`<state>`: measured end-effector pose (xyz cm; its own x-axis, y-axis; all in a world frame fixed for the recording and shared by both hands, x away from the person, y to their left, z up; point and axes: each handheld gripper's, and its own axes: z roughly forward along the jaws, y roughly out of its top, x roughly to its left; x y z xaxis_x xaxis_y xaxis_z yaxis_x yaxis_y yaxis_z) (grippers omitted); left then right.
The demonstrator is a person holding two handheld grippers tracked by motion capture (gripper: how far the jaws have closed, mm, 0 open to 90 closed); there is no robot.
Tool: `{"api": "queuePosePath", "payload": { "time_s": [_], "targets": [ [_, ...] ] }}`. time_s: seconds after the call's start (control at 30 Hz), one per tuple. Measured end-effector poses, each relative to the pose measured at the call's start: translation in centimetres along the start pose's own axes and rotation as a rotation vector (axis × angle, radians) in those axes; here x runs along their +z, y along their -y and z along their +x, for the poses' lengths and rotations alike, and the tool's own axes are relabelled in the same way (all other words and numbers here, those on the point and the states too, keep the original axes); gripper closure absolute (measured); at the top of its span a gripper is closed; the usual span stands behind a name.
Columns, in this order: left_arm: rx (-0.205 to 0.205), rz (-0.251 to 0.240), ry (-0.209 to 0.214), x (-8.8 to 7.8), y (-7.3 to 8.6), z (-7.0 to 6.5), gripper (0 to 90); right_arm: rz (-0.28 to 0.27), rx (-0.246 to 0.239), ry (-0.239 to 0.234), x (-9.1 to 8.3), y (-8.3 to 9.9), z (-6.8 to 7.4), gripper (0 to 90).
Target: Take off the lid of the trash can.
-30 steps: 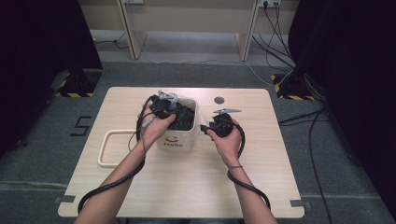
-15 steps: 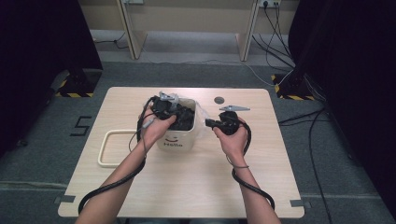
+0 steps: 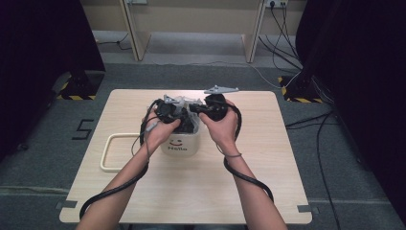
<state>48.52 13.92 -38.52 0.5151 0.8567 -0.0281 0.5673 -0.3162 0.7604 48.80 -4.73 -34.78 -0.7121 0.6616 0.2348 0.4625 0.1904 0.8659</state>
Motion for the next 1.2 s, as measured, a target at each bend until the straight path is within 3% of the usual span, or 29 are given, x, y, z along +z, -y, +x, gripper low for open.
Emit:
{"api": "queuePosePath", "payload": {
  "time_s": [0.17,0.4,0.53,0.57,0.6,0.63,0.7,0.8,0.9,1.0,1.03,1.07,1.1,1.13,1.2],
  "targets": [
    [0.003,0.002,0.007,-0.2,0.1,0.0,82.2,0.012,0.010,0.026,2.9,-1.0,0.8,90.0],
    [0.007,0.003,0.012,-0.3,0.2,0.1,81.9,0.050,-0.015,0.084,4.1,-1.2,1.0,85.2],
    [0.011,0.000,0.013,-0.4,0.2,0.0,81.5,0.072,-0.031,0.106,4.5,-1.2,1.1,75.7],
    [0.013,-0.002,0.012,-0.5,0.2,-0.1,81.5,0.081,-0.031,0.119,4.7,-1.2,1.1,67.1],
    [0.013,-0.002,0.012,-0.5,0.2,-0.1,81.4,0.081,-0.031,0.119,4.7,-1.2,1.1,67.1],
    [0.019,0.000,0.016,-0.5,0.2,-0.2,81.4,0.094,-0.035,0.138,5.0,-1.3,1.1,56.6],
    [0.023,0.003,0.019,-0.5,0.2,-0.3,81.5,0.112,-0.044,0.157,5.4,-1.3,1.0,51.2],
    [0.028,0.005,0.023,-0.6,0.3,-0.4,81.5,0.129,-0.043,0.168,5.7,-1.4,0.9,50.2],
    [0.028,0.006,0.025,-0.6,0.3,-0.5,81.3,0.142,-0.043,0.171,6.0,-1.4,0.7,51.2],
    [0.035,0.014,0.033,-0.7,0.5,-0.4,79.6,0.174,-0.045,0.179,6.4,-1.4,0.6,58.1],
    [0.038,0.018,0.035,-0.8,0.5,-0.4,79.6,0.189,-0.045,0.184,6.6,-1.4,0.6,62.2],
    [0.040,0.018,0.036,-0.9,0.5,-0.4,78.1,0.216,-0.047,0.186,6.9,-1.3,0.6,72.6],
    [0.042,0.014,0.035,-1.0,0.5,-0.4,78.1,0.216,-0.047,0.186,6.9,-1.3,0.6,72.6],
    [0.039,0.009,0.035,-1.2,0.5,-0.3,73.0,0.231,-0.056,0.180,7.1,-1.2,0.6,84.1],
    [0.035,-0.004,0.033,-1.6,0.5,-0.1,68.4,0.233,-0.054,0.179,7.1,-1.1,0.5,88.2]
  ]
}}
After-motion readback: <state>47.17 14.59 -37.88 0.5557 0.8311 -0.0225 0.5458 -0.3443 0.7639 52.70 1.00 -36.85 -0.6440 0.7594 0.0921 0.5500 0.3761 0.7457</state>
